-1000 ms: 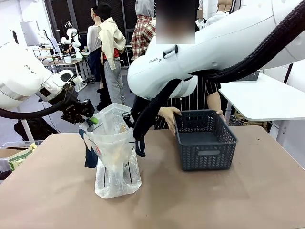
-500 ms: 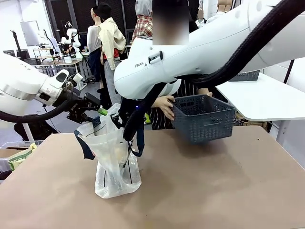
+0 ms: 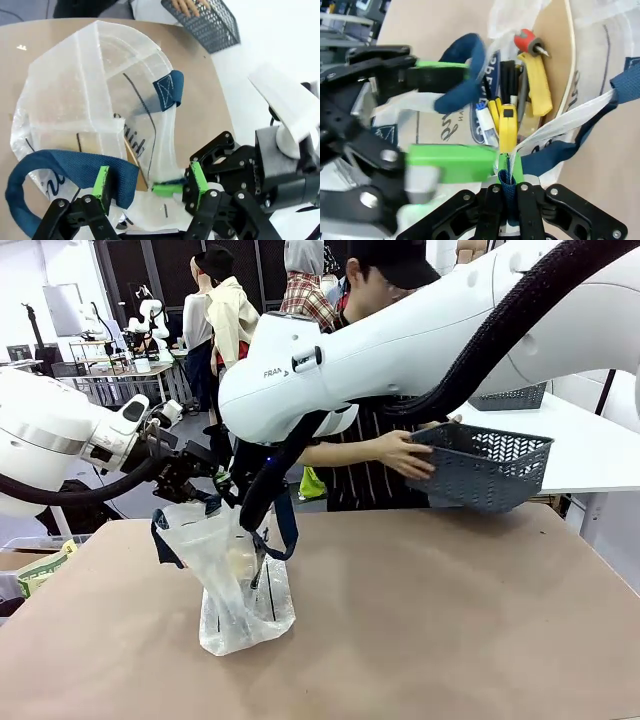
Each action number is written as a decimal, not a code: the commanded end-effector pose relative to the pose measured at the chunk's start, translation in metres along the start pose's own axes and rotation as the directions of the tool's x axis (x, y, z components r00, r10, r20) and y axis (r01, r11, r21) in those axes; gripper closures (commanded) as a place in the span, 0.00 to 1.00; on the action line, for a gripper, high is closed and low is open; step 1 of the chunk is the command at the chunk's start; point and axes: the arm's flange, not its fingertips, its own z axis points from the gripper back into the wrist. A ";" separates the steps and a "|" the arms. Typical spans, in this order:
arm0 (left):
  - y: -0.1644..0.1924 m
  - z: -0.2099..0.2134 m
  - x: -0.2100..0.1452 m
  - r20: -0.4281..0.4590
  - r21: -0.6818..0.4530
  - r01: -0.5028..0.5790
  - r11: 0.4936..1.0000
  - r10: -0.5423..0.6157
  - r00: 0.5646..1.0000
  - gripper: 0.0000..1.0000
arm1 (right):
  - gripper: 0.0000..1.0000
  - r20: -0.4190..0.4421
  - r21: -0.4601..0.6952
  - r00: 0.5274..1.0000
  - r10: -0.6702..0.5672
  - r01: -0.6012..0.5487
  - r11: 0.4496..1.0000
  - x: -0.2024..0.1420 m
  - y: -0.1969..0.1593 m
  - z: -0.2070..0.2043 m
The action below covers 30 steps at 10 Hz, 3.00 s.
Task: Transfer purchased items from the store into the shopping bag.
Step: Move the Reusable shopping bag to the right side of the table.
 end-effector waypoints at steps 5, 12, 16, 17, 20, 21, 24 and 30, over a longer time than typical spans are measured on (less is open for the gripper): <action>0.002 -0.018 0.001 -0.029 -0.106 0.053 0.993 -0.056 0.998 0.22 | 1.00 -0.032 0.004 0.995 0.092 -0.092 0.996 0.020 0.023 -0.019; -0.001 -0.042 0.005 -0.095 -0.150 0.056 0.987 -0.071 0.993 0.22 | 1.00 -0.016 0.027 0.992 0.121 -0.121 0.992 0.019 0.031 -0.022; -0.002 -0.045 0.008 -0.065 -0.216 0.074 0.974 -0.090 0.994 0.22 | 1.00 -0.025 0.033 0.989 0.147 -0.146 0.989 0.019 0.036 -0.024; -0.002 -0.046 0.008 -0.063 -0.229 0.075 0.971 -0.092 0.994 0.22 | 1.00 -0.029 0.035 0.988 0.151 -0.150 0.988 0.019 0.037 -0.025; -0.006 -0.063 0.012 -0.102 -0.239 0.088 0.967 -0.115 0.988 0.22 | 1.00 -0.029 0.034 0.985 0.171 -0.170 0.985 0.020 0.044 -0.026; -0.007 -0.069 0.013 -0.117 -0.227 0.082 0.971 -0.111 0.987 0.22 | 1.00 -0.028 0.033 0.985 0.173 -0.172 0.985 0.019 0.045 -0.025; -0.002 -0.080 0.013 -0.157 -0.165 0.044 0.985 -0.070 0.985 0.22 | 1.00 -0.015 0.029 0.988 0.156 -0.155 0.987 0.019 0.041 -0.023; -0.001 -0.076 0.016 -0.190 -0.118 0.024 0.993 -0.046 0.981 1.00 | 1.00 0.002 0.026 0.991 0.135 -0.135 0.990 0.018 0.035 -0.018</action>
